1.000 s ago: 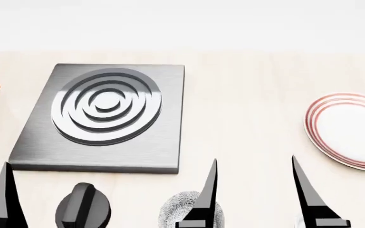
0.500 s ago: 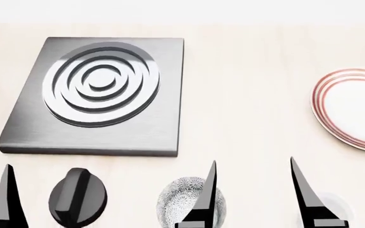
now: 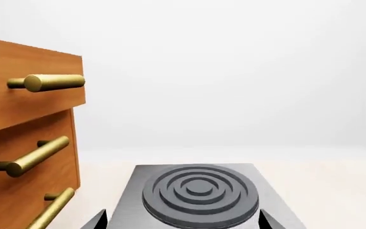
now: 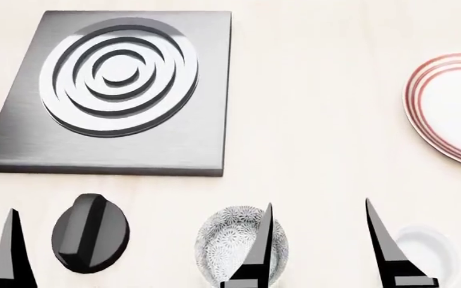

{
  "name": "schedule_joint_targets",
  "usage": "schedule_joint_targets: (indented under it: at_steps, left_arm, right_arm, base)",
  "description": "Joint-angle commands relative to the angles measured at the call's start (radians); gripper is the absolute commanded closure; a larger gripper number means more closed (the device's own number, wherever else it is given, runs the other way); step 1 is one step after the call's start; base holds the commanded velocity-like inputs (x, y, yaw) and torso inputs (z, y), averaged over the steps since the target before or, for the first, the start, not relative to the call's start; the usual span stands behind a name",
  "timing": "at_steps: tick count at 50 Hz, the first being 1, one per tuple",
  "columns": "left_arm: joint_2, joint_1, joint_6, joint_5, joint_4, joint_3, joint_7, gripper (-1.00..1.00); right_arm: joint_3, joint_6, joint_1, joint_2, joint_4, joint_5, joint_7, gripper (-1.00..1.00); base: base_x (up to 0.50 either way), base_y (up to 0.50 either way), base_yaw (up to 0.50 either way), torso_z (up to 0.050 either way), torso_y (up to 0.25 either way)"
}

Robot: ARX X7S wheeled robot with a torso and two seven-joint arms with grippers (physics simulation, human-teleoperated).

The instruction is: Pick the akita bowl next to the ramekin and place it on the plate.

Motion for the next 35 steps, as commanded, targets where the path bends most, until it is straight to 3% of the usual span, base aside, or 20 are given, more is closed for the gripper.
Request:
schedule_joint_targets:
  at_steps: [1, 15, 26, 35]
  left_arm:
    - [-0.005, -0.001, 0.002, -0.002, -0.003, 0.006, -0.004, -1.00]
    - [-0.011, 0.002, 0.002, -0.001, 0.002, 0.012, -0.010, -1.00]
    - [-0.014, 0.003, 0.007, -0.001, -0.008, 0.017, -0.013, -1.00]
    - [-0.014, 0.000, 0.013, 0.004, -0.020, 0.023, -0.015, -1.00]
  right_arm:
    - [-0.003, 0.000, 0.003, 0.003, 0.002, 0.004, 0.004, -1.00]
    - [-0.006, 0.001, 0.001, 0.007, -0.002, 0.008, 0.009, -1.00]
    - [-0.008, 0.014, 0.002, 0.009, -0.009, 0.013, 0.014, -1.00]
    - [-0.003, 0.130, 0.023, -0.001, -0.059, 0.051, 0.008, -1.00]
  base:
    - [0.00, 0.00, 0.00, 0.000, -0.117]
    - [0.00, 0.00, 0.00, 0.000, -0.115]
    - [0.00, 0.00, 0.00, 0.000, -0.003]
    - [0.00, 0.00, 0.00, 0.000, 0.000]
